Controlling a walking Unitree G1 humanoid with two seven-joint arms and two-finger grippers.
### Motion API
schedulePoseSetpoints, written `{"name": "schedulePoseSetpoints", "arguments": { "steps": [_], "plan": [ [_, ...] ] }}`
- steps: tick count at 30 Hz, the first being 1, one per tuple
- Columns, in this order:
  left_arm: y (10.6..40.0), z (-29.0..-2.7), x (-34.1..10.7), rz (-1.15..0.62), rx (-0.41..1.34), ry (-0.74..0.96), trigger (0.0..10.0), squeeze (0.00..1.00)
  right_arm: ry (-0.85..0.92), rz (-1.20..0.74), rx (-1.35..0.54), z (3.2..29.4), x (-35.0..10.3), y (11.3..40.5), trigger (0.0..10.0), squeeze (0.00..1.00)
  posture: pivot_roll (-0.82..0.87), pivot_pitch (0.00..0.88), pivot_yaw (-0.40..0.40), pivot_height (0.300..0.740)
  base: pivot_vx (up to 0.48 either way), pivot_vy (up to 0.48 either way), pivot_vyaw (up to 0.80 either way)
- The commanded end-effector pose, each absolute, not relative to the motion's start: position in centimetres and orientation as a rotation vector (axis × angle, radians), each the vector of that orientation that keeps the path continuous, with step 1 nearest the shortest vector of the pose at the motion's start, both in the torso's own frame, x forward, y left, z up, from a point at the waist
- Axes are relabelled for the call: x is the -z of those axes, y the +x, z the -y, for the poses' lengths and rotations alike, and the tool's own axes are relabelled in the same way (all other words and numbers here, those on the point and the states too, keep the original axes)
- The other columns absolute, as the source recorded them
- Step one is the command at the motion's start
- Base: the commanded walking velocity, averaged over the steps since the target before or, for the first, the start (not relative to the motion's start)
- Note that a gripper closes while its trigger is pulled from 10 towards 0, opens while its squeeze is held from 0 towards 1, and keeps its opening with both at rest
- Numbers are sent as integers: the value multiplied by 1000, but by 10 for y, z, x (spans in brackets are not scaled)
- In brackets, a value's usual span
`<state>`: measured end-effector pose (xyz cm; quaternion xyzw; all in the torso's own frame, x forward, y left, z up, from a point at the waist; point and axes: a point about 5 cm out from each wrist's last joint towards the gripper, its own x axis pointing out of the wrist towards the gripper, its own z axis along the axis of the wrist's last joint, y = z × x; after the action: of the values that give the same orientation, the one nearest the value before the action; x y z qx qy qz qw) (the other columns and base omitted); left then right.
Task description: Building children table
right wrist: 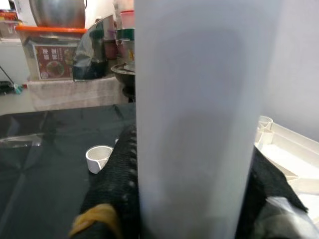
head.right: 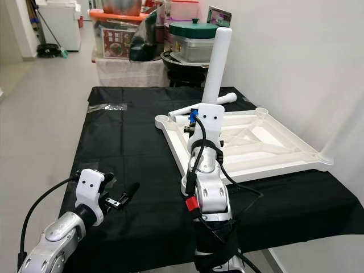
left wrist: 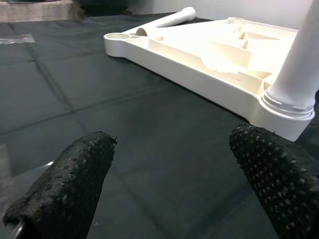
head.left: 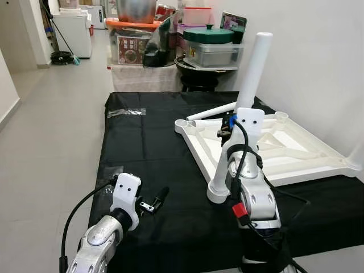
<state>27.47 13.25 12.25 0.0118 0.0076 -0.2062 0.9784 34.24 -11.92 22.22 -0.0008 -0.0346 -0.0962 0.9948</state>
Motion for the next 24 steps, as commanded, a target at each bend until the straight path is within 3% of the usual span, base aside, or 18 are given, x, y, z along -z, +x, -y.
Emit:
{"name": "schedulePoseSetpoints", "arguments": {
  "steps": [1, 6, 7, 10, 12, 13, 16, 18, 22, 23, 24],
  "plan": [
    [275, -131, -119, -33, 424, 30, 10000, 0, -2, -14, 226, 136, -195, 344, 10000, 1000, 100, 0, -93, 740, 0, 0, 0],
    [276, -132, -120, -29, 422, 31, 10000, 0, 13, 25, 162, 148, -202, 351, 10000, 1000, 102, 0, -94, 740, 0, 0, 0],
    [276, -132, -120, -29, 422, 32, 10000, 0, 43, 61, 65, 150, -209, 356, 10000, 0, 100, 0, -93, 740, 0, 0, 0],
    [275, -132, -120, -29, 422, 31, 10000, 0, 62, 131, -103, 154, -221, 360, 10000, 0, 98, 0, -91, 740, 0, 0, 0],
    [275, -132, -120, -29, 422, 31, 10000, 0, 62, 131, -103, 154, -221, 360, 10000, 0, 98, 0, -91, 740, 0, 0, 0],
    [274, -131, -119, -31, 428, 31, 10000, 0, 11, 195, -315, 167, -233, 359, 10000, 0, 98, 0, -91, 740, 0, 0, 0],
    [274, -131, -119, -30, 430, 32, 10000, 0, -1, 205, -452, 171, -237, 357, 10000, 0, 97, 0, -89, 740, 0, 0, 0],
    [276, -131, -119, -29, 432, 36, 10000, 0, 3, 180, -676, 172, -235, 350, 10000, 0, 98, 0, -89, 740, 0, 0, 0],
    [276, -131, -120, -27, 433, 39, 10000, 0, 1, 168, -799, 163, -230, 344, 10000, 0, 103, 0, -91, 740, 0, 0, 0],
    [276, -131, -120, -27, 432, 40, 10000, 0, 11, 184, -851, 155, -227, 342, 2118, 0, 109, 0, -93, 740, 0, 0, 0],
    [276, -132, -120, -27, 430, 41, 10000, 0, 22, 186, -875, 149, -224, 341, 0, 0, 109, 0, -93, 740, 0, 0, 0]
  ]
}}
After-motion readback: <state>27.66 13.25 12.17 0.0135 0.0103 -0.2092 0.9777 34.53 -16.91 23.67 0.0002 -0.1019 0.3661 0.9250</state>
